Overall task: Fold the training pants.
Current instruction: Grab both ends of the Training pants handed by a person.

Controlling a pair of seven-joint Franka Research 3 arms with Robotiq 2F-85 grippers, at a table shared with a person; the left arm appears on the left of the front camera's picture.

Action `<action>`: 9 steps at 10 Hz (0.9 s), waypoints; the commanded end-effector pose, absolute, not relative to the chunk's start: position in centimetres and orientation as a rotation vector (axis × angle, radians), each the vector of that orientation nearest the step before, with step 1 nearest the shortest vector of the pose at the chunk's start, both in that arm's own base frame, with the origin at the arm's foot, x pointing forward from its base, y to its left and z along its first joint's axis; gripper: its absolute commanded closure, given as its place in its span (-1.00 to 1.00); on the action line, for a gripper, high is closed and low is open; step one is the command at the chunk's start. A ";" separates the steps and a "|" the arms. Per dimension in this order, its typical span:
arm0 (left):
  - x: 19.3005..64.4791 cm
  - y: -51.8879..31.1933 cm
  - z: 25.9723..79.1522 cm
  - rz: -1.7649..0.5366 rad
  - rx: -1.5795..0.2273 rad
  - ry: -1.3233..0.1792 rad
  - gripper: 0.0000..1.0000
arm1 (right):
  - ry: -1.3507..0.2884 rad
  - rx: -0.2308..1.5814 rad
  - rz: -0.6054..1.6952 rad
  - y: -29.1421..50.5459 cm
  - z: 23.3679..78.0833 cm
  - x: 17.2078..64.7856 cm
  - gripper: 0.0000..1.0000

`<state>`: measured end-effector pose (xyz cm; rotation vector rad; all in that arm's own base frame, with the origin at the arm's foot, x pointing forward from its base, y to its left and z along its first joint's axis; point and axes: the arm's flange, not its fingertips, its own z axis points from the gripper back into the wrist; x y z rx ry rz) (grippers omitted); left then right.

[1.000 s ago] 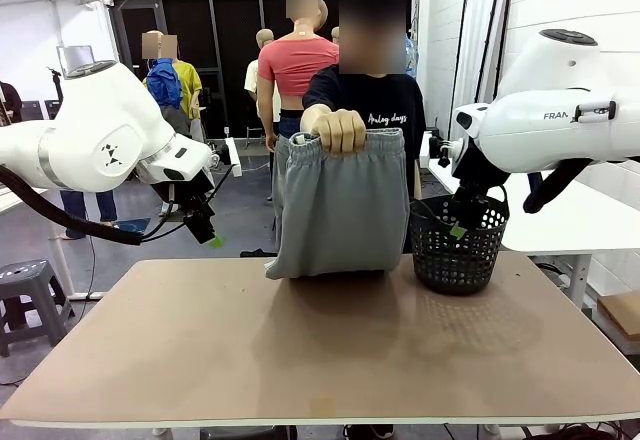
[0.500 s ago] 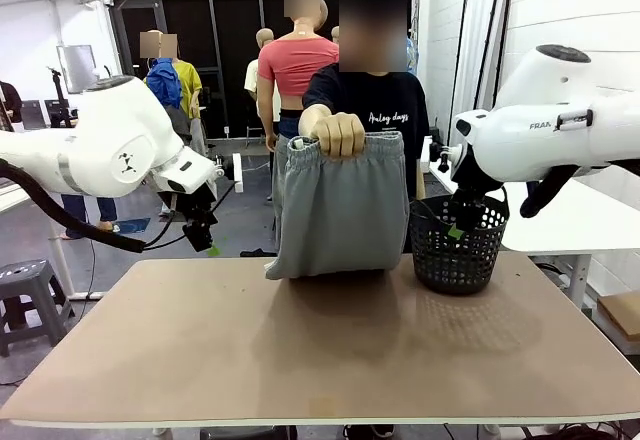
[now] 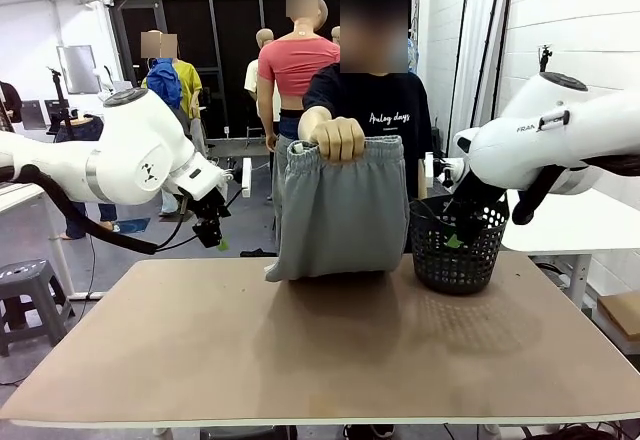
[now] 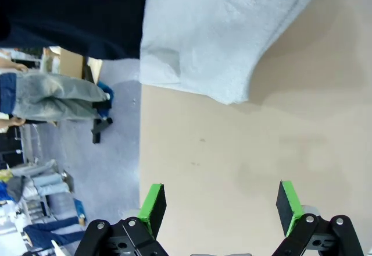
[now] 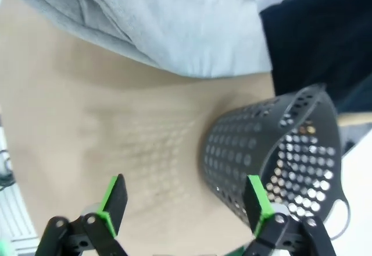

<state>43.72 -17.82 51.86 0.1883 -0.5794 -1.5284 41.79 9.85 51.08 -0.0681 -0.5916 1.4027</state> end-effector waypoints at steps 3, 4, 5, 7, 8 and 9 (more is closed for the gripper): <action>44.9 -17.4 50.7 -1.635 0.069 -0.768 -1.00 | -0.699 0.081 1.458 9.8 49.8 44.0 -1.00; 44.8 -17.6 50.7 -1.658 -0.004 -0.813 -1.00 | -0.729 0.140 1.478 10.1 49.7 43.8 -1.00; 44.9 -17.9 50.6 -1.678 -0.071 -0.853 -1.00 | -0.754 0.185 1.493 10.3 49.7 43.8 -1.00; 44.9 -18.4 50.5 -1.701 -0.155 -0.909 -1.00 | -0.788 0.287 1.521 10.8 49.5 43.5 -1.00; 44.8 -18.6 50.5 -1.708 -0.196 -0.943 -1.00 | -0.805 0.327 1.534 11.2 49.3 43.4 -1.00; 44.8 -19.0 50.5 -1.706 -0.229 -0.979 -1.00 | -0.823 0.380 1.545 11.5 49.2 43.2 -1.00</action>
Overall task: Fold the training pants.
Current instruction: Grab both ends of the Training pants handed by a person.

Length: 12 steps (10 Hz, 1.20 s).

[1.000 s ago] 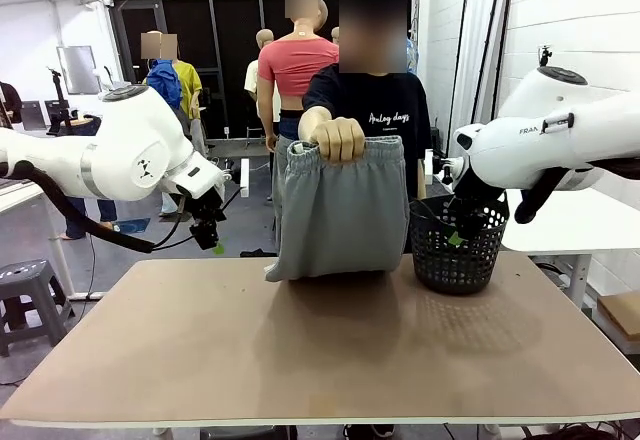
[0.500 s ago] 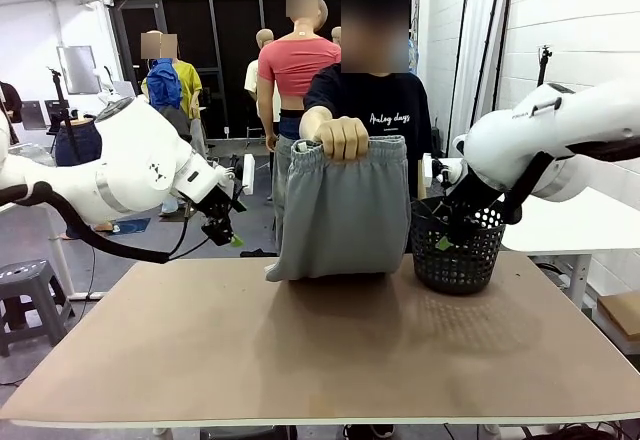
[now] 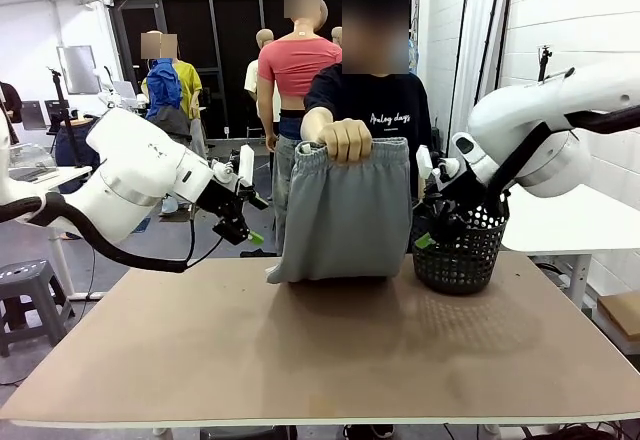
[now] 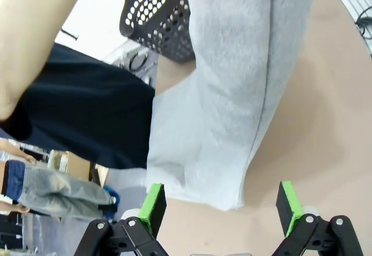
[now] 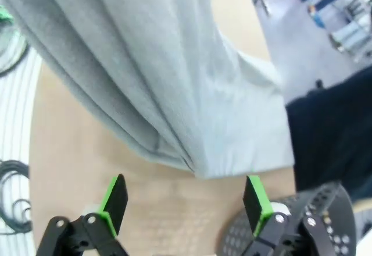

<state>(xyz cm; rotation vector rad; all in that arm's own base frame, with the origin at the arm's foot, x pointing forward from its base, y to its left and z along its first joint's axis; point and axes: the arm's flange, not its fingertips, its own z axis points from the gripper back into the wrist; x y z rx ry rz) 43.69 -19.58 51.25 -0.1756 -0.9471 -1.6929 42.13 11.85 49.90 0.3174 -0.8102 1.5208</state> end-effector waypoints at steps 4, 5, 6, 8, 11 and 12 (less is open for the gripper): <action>44.4 -20.6 50.4 -1.640 -0.323 -1.092 -1.00 | -0.855 0.535 1.567 12.2 49.2 42.5 -1.00; 44.2 -21.1 50.1 -1.600 -0.336 -1.113 -1.00 | -0.875 0.556 1.561 12.4 49.2 42.4 -1.00; 44.2 -21.5 49.9 -1.560 -0.347 -1.135 -1.00 | -0.899 0.576 1.556 12.7 49.2 42.4 -1.00; 43.6 -21.2 50.7 -1.583 -0.341 -1.088 -1.00 | -0.859 0.553 1.549 12.4 49.4 41.7 -1.00; 43.5 -21.5 50.4 -1.564 -0.344 -1.086 -1.00 | -0.856 0.543 1.545 12.6 49.5 41.6 -1.00; 43.6 -21.7 50.4 -1.560 -0.373 -1.106 -1.00 | -0.876 0.565 1.551 13.1 49.2 42.0 -1.00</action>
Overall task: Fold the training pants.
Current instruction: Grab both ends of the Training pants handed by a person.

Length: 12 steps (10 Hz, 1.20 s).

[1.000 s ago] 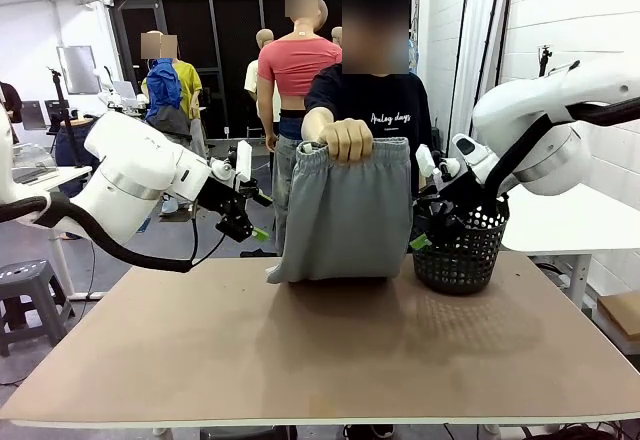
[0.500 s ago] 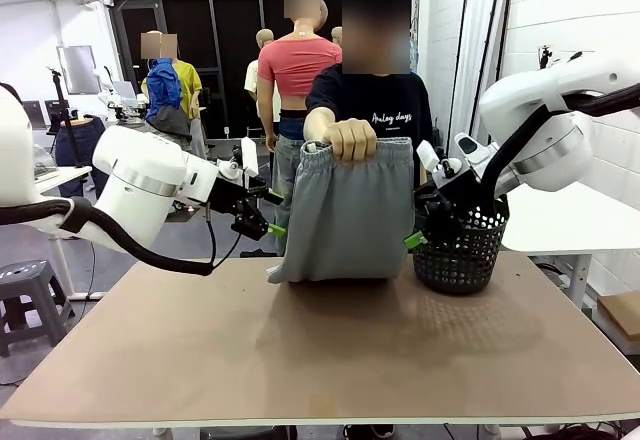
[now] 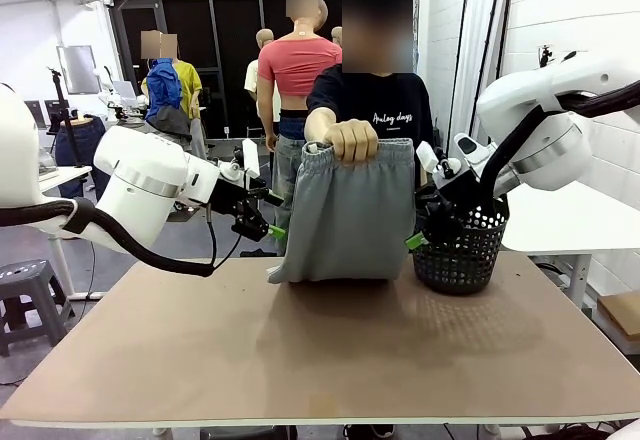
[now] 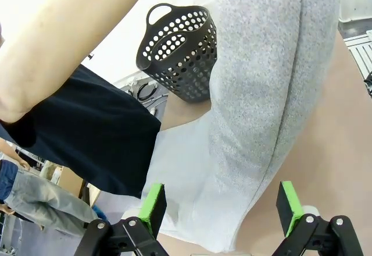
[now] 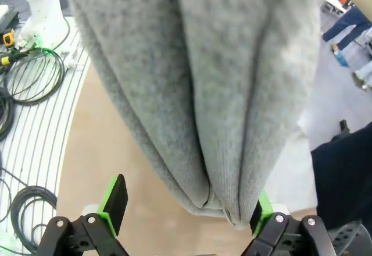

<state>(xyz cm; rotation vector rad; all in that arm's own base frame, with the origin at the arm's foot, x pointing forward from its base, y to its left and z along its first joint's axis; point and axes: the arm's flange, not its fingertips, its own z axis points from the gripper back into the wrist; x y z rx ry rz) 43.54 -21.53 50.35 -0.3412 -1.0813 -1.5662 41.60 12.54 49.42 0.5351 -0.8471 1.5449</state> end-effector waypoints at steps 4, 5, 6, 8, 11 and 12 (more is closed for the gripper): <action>43.4 -23.7 49.3 -1.576 -0.552 -1.152 -1.00 | -0.968 0.661 1.605 14.0 47.7 42.6 -1.00; 43.3 -24.1 49.1 -1.584 -0.589 -1.143 -1.00 | -0.987 0.681 1.604 13.9 47.5 42.5 -1.00; 43.2 -24.3 49.0 -1.578 -0.631 -1.150 -1.00 | -1.012 0.714 1.607 14.0 47.6 42.4 -1.00; 43.3 -24.8 48.6 -1.565 -0.713 -1.172 -1.00 | -1.092 0.789 1.605 14.1 47.8 42.4 -1.00; 43.1 -25.0 48.5 -1.537 -0.749 -1.206 -1.00 | -1.160 0.861 1.593 14.1 47.7 42.2 -1.00; 43.1 -25.2 48.5 -1.522 -0.768 -1.225 -1.00 | -1.186 0.887 1.587 14.1 47.6 42.1 -1.00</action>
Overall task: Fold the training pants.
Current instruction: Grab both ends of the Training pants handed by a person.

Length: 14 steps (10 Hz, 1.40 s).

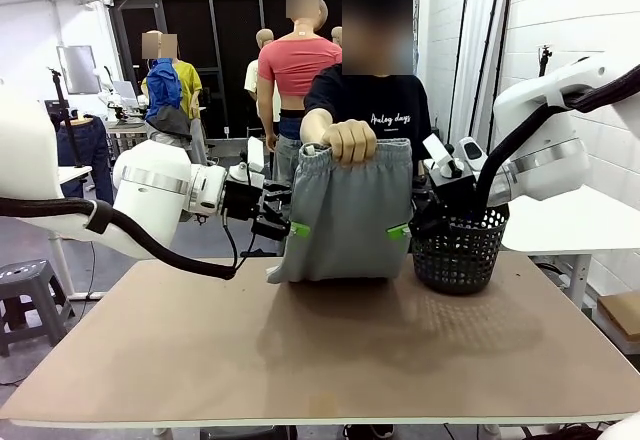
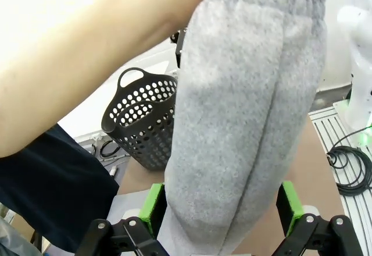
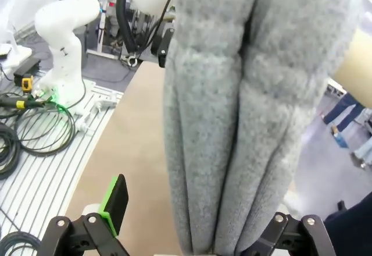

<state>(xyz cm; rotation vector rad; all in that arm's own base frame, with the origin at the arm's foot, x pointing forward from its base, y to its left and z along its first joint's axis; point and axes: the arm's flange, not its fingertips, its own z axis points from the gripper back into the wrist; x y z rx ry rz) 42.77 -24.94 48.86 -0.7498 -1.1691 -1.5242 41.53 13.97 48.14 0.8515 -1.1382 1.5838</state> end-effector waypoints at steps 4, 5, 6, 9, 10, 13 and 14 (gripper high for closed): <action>43.1 -26.1 48.8 -1.482 -0.809 -1.287 -1.00 | -1.237 1.018 1.576 15.2 48.3 42.2 -1.00; 43.0 -26.3 48.9 -1.468 -0.815 -1.291 -1.00 | -1.248 1.031 1.581 15.7 48.8 42.1 -1.00; 42.9 -26.4 48.8 -1.428 -0.824 -1.269 -1.00 | -1.255 1.044 1.579 16.0 49.2 42.3 -1.00; 42.5 -26.8 49.0 -1.377 -0.913 -1.253 -1.00 | -1.283 1.069 1.564 16.4 49.5 42.7 -1.00; 42.3 -27.0 49.4 -1.369 -0.931 -1.265 -1.00 | -1.295 1.088 1.558 16.4 49.8 42.7 -1.00; 42.2 -27.7 50.3 -1.378 -0.962 -1.295 -1.00 | -1.273 1.095 1.500 16.8 49.9 43.4 -1.00; 42.4 -27.8 50.4 -1.389 -0.965 -1.292 -1.00 | -1.276 1.086 1.475 16.9 49.7 43.7 -1.00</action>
